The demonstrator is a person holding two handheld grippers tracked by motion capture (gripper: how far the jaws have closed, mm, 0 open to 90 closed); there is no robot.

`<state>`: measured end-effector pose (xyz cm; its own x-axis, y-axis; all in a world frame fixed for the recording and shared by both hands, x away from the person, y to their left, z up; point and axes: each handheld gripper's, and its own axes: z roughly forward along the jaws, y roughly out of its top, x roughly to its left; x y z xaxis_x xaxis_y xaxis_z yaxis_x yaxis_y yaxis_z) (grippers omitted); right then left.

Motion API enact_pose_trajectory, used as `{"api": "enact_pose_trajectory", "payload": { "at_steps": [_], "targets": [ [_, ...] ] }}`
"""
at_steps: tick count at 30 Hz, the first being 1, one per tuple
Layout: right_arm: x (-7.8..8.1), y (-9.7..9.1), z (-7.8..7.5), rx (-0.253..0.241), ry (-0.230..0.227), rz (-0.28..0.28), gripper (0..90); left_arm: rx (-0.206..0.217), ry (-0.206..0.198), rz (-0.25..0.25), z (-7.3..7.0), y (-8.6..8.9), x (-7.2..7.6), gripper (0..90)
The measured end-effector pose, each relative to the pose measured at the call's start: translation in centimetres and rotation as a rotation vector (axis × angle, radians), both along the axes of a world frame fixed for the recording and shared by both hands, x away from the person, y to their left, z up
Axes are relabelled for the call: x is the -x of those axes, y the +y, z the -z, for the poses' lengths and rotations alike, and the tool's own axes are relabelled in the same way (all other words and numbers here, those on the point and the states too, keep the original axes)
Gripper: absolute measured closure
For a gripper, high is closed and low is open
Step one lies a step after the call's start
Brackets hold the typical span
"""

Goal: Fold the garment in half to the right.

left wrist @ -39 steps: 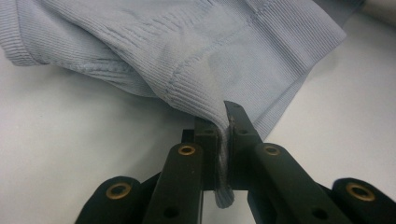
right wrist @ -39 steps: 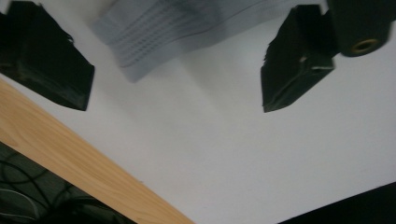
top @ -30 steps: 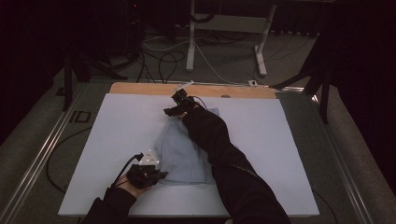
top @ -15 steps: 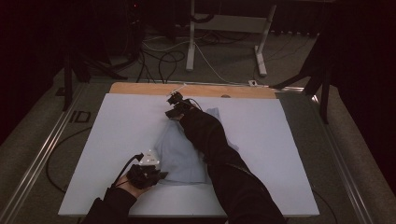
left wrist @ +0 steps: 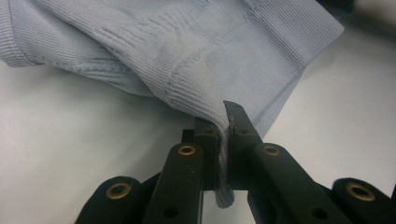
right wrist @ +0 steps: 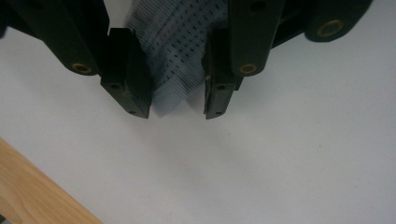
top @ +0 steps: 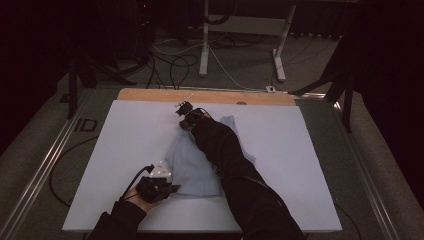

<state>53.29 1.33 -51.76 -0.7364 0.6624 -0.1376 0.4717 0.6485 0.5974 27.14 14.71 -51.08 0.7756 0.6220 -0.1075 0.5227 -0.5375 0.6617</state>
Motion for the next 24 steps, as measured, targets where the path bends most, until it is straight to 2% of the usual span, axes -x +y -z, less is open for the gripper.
{"api": "enact_pose_trajectory", "payload": {
  "at_steps": [4,5,6,9,10,13,14,15,17,20,22,24],
  "targets": [
    [0.2,0.1,-0.1,0.038,-0.02,-0.009,75.7,-0.001,0.001,-0.006,0.1,0.0,0.0,86.7],
    [0.2,0.1,-0.1,0.038,-0.02,-0.009,75.7,-0.001,0.001,-0.006,0.1,0.0,0.0,86.7],
    [0.4,0.2,-0.1,0.048,-0.024,-0.009,80.7,0.0,0.003,-0.009,0.2,0.0,0.0,86.7],
    [0.4,0.3,-0.2,0.067,-0.021,-0.025,86.1,-0.002,0.008,-0.007,0.3,0.0,-0.1,86.7],
    [0.3,0.3,-0.3,0.061,-0.009,-0.017,86.7,0.003,0.014,-0.008,0.3,0.0,-0.1,86.8],
    [0.4,0.4,-0.6,0.07,-0.016,-0.027,87.4,0.01,0.011,-0.002,0.3,0.1,-0.1,86.7],
    [0.4,0.4,-0.8,0.059,-0.01,-0.027,87.5,0.01,0.011,-0.002,0.3,0.1,-0.1,86.8],
    [0.3,0.3,-1.0,0.059,-0.016,-0.033,87.5,0.029,0.011,-0.002,0.2,0.2,-0.2,86.7],
    [0.3,0.2,-1.3,0.046,-0.014,-0.021,87.6,0.04,0.015,-0.003,0.3,0.3,-0.2,86.8],
    [0.3,-0.1,-1.8,0.047,-0.015,-0.02,87.7,0.046,0.018,0.002,0.2,0.3,-0.2,86.8],
    [0.3,-0.3,-2.1,0.021,-0.015,-0.014,87.8,0.048,0.017,-0.006,0.2,0.4,-0.2,86.8],
    [0.4,-0.5,-2.4,0.02,-0.02,-0.017,87.8,0.05,0.013,-0.006,0.1,0.4,-0.2,86.8]
  ]
}}
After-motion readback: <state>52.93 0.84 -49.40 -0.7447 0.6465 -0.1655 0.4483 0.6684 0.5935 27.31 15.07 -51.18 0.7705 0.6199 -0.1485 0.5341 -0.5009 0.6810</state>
